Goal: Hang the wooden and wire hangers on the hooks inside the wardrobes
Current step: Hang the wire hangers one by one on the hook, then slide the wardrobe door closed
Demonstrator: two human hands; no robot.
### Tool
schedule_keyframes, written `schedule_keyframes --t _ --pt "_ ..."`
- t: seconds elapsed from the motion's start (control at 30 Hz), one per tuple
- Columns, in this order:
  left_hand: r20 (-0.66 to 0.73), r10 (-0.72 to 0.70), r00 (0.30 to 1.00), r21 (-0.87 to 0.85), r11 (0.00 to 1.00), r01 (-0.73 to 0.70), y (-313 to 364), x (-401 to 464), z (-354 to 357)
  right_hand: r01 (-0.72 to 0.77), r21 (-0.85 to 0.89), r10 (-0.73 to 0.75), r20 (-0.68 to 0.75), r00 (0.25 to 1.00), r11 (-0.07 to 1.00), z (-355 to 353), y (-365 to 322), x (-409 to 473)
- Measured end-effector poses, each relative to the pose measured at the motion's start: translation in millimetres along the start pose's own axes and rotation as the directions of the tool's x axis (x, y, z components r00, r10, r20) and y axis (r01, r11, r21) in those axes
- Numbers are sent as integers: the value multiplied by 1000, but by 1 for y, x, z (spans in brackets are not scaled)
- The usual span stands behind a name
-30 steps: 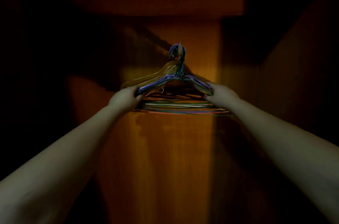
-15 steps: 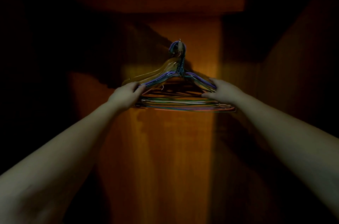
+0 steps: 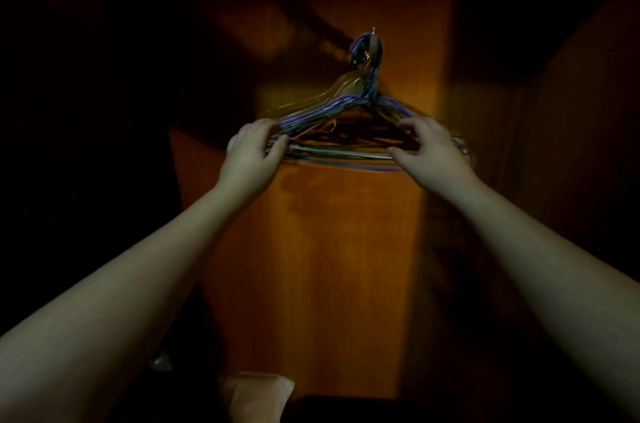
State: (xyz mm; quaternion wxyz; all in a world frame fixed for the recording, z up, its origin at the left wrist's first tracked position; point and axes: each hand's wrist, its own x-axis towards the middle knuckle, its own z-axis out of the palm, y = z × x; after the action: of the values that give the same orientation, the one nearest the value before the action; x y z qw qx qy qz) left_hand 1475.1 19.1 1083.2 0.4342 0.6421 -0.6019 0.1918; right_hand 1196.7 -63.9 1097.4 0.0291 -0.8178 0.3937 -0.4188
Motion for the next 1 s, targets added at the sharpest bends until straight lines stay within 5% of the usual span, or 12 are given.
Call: schedule_keyframes --t 0.13,0.43,0.67,1.0 --pt "129 -158 979 -127 976 175 0 -54 -9 -31 125 -5 277 961 992 42 -24 -33" --pt "359 -478 802 -119 829 547 -54 -210 -16 -266 263 -3 716 698 927 173 -61 -133" --pt "302 -675 673 -106 678 728 -96 -300 -20 -421 312 -39 839 542 852 249 -98 -192" --pt "197 -768 610 -219 572 791 -142 -299 -16 -584 470 -47 803 594 662 321 -142 -159"
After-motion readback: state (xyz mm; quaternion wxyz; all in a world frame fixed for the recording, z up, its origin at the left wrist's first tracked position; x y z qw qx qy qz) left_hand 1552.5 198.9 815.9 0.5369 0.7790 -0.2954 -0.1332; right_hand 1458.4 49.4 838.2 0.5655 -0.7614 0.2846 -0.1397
